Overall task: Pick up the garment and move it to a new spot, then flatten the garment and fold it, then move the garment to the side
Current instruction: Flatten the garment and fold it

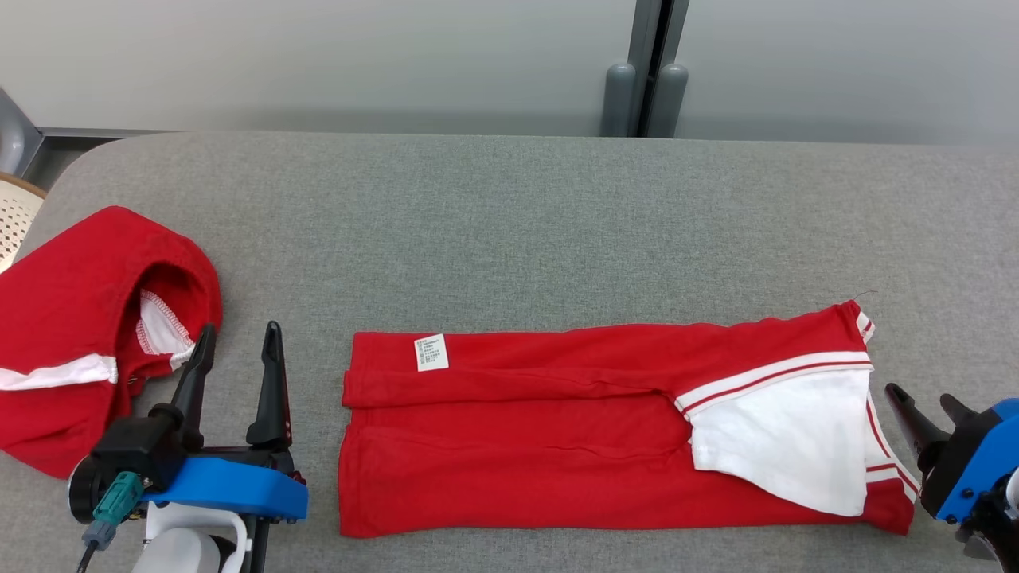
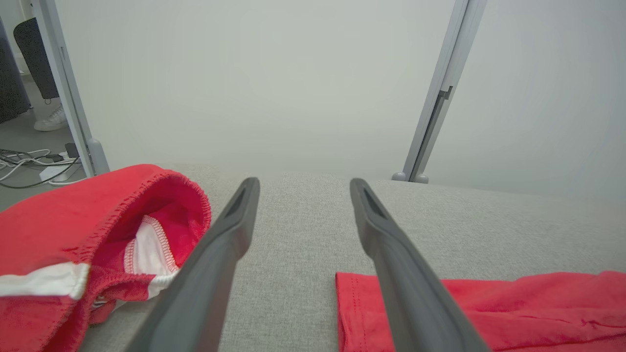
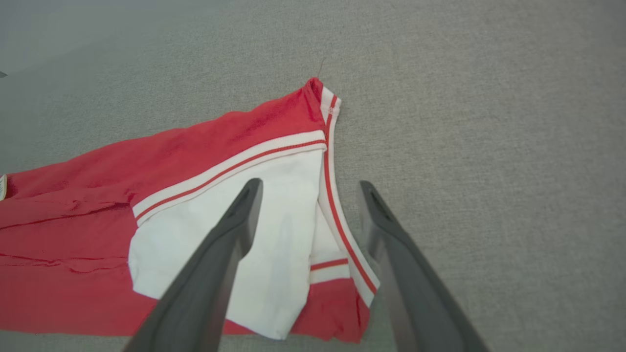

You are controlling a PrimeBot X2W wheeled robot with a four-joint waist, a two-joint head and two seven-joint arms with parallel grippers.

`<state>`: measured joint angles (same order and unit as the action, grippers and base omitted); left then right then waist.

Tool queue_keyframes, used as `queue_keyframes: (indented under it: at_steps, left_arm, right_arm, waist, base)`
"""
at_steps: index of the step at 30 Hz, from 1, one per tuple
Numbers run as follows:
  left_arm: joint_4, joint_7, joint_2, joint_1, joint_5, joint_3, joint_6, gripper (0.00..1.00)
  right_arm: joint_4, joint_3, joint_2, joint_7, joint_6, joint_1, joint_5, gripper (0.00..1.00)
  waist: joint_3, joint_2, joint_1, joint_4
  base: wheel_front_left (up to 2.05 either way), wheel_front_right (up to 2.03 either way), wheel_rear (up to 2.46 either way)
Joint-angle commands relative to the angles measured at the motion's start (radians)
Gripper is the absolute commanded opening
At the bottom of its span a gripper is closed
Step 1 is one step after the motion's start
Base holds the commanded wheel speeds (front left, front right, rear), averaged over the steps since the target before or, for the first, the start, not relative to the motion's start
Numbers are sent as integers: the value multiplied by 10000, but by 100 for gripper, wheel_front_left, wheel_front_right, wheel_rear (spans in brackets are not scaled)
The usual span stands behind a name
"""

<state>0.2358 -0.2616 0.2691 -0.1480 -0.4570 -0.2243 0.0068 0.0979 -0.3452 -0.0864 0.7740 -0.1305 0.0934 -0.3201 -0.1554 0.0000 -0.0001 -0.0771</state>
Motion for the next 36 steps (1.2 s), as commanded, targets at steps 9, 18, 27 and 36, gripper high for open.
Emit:
queue_keyframes:
  at_steps: [9,18,27,36]
  left_arm:
    - [15,-42,-224,234,715,365,-418,100]
    - [425,-43,-392,273,727,346,-630,100]
    - [751,-43,-489,12,696,391,-809,100]
    - [795,-43,-530,48,819,462,-863,100]
  right_arm:
    - [-1862,-281,249,-712,-5,999,881,100]
    - [-3861,-507,336,-528,-5,1918,1621,100]
    - [-5015,-833,357,-583,-2,2288,2546,100]
    - [-5221,173,270,-530,-11,1994,1743,0]
  waist:
    - [14,0,1,-171]
    - [-144,0,1,-432]
    - [-160,0,1,-577]
    - [-77,0,1,-494]
  base:
    - [0,0,0]
    - [0,0,0]
    - [0,0,0]
    - [0,0,0]
